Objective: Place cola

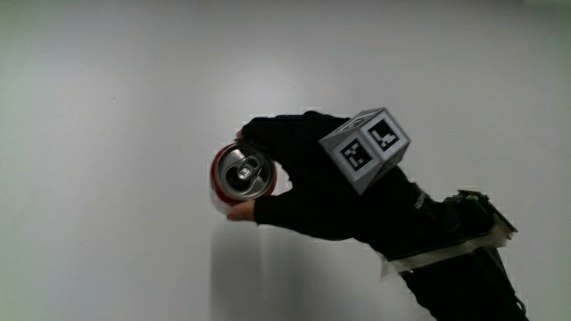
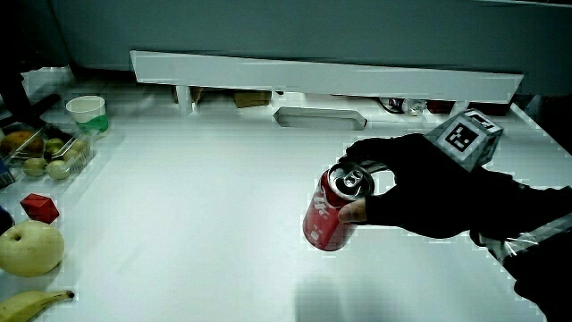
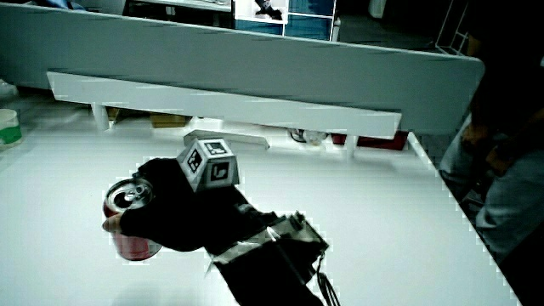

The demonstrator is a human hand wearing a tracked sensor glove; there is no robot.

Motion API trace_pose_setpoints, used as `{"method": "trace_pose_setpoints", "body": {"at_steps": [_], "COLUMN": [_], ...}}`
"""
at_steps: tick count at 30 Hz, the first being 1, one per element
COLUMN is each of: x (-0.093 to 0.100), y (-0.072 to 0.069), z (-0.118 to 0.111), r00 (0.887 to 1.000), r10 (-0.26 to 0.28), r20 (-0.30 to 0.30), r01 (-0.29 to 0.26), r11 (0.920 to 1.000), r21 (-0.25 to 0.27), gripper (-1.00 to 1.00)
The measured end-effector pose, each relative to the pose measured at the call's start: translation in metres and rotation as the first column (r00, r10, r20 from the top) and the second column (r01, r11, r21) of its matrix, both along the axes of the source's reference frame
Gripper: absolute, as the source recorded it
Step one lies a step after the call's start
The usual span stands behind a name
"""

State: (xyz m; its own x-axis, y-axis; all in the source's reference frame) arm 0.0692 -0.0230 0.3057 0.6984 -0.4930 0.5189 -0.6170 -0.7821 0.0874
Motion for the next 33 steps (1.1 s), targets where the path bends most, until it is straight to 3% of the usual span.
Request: {"method": "trace_pose_setpoints", "body": {"at_steps": [1,8,15,20,33], "x": [-0.003,-0.02,-0.032,-0.04,-0.053], "y": [0.002,0.012,0.019,0.025,0.033], "z": [0.0,0.008,0.017,0.029,0.056], "r00": [1.0,0.999,0.997,0.995,0.99], "r10": [-0.002,-0.052,-0.081,-0.1,-0.134], "r20": [0.019,-0.001,0.007,-0.026,-0.045], "r01": [0.002,0.052,0.081,0.1,0.13], "r11": [1.0,0.9985,0.9967,0.9949,0.9882], "r21": [-0.002,0.015,-0.008,-0.01,-0.08], "gripper": [0.0,0.0,0.0,0.0,0.0]}}
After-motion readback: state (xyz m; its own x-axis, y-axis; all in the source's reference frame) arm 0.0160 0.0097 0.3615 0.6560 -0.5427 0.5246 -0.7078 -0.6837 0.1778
